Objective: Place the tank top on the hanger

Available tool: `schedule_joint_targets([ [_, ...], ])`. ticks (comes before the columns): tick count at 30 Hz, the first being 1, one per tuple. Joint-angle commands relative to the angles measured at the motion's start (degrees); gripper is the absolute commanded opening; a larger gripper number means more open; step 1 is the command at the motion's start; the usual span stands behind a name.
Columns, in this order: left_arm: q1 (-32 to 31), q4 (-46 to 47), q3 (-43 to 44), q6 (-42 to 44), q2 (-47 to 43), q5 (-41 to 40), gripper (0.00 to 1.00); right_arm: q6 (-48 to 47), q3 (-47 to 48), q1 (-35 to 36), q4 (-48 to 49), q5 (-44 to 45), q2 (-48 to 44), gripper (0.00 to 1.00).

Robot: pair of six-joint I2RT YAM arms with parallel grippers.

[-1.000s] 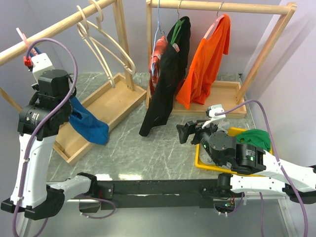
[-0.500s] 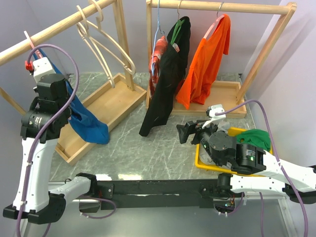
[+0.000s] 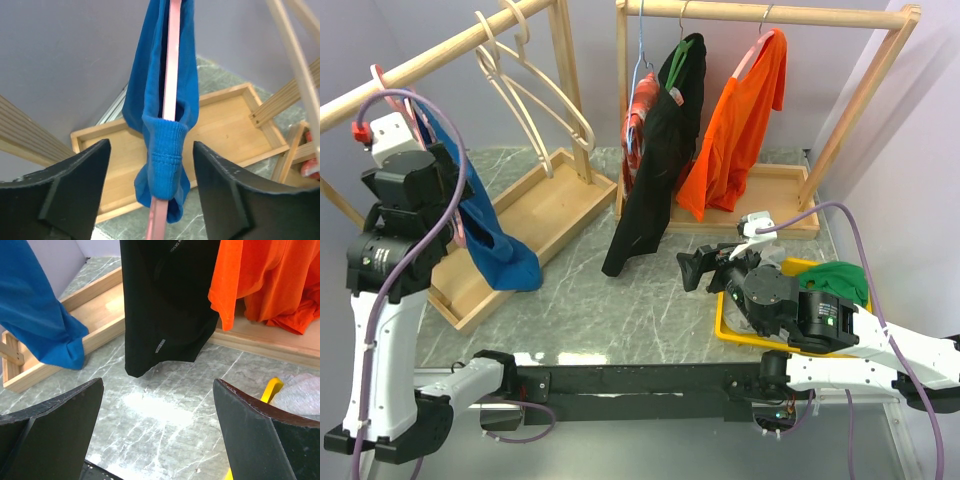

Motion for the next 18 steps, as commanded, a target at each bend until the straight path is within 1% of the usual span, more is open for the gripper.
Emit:
schedule_joint_targets([
  [1, 0.33, -0.82, 4.85, 1.75, -0.47, 2.29, 0.80, 0.73, 0.78, -0.19, 0.78, 0.11, -0.36, 0.98],
  [2, 0.33, -0.90, 5.64, 1.84, -0.73, 2.90, 0.88, 0.81, 0.78, -0.28, 0.87, 0.11, -0.44, 0.98],
  [4, 0.33, -0.91, 6.17, 2.19, -0.99, 5.36, 0.97, 0.90, 0.60, -0.28, 0.87, 0.11, -0.53, 0.98],
  [5, 0.33, -0.82, 6.78, 2.36, -0.99, 6.15, 1.00, 0.99, 0.51, -0.28, 0.87, 0.11, -0.53, 0.98],
  [9, 0.24, -2.48, 9.50, 2.54, 0.41, 11.16, 0.99, 1.34, 0.60, -0.28, 0.87, 0.46, -0.71, 0.98],
  [10, 0.24, -2.66, 10.73, 2.19, 0.67, 13.61, 0.99, 1.43, 0.34, -0.28, 1.04, 0.46, -0.80, 0.98],
  [16, 0.24, -3.02, 16.26, 1.05, 2.08, 19.86, 0.99, 1.96, -0.89, -0.28, 2.10, 1.34, -1.94, 1.00],
  [18, 0.24, -2.58, 16.80, 0.26, 1.73, 23.73, 0.99, 2.22, -1.16, -0.28, 2.19, 1.25, -2.20, 1.00],
])
